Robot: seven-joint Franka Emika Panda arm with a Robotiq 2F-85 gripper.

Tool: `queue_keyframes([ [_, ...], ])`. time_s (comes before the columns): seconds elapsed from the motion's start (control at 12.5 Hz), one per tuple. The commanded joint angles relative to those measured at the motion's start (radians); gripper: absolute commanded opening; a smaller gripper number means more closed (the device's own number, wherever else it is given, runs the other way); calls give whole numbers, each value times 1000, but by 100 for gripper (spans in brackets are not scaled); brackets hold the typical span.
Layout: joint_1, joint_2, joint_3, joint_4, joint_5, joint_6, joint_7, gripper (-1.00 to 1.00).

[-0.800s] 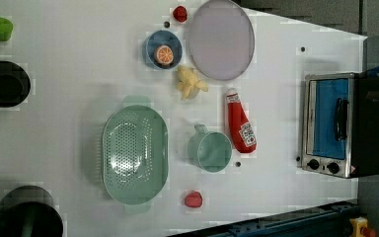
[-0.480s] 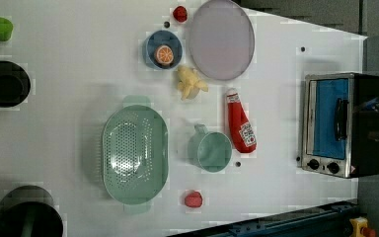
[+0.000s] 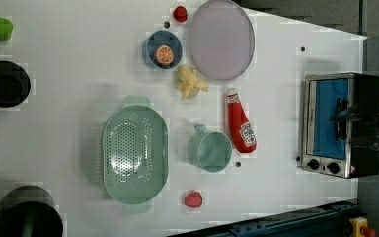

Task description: Pick Ketchup from the table and place it in strainer.

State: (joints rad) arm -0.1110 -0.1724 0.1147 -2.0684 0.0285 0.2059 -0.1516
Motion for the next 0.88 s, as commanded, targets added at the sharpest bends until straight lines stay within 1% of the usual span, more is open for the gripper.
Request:
queue_keyframes([
  [0.08, 1, 46, 26, -101, 0, 94, -280, 100],
  [0.4, 1, 81, 46, -234, 0, 345, -619, 100],
  [0.56, 1, 116, 48, -297, -1, 465, -756, 100],
  [0.72, 1, 170, 48, -342, -2, 567, -794, 100],
  [0.88, 0, 237, 47, -353, -2, 623, -784, 100],
])
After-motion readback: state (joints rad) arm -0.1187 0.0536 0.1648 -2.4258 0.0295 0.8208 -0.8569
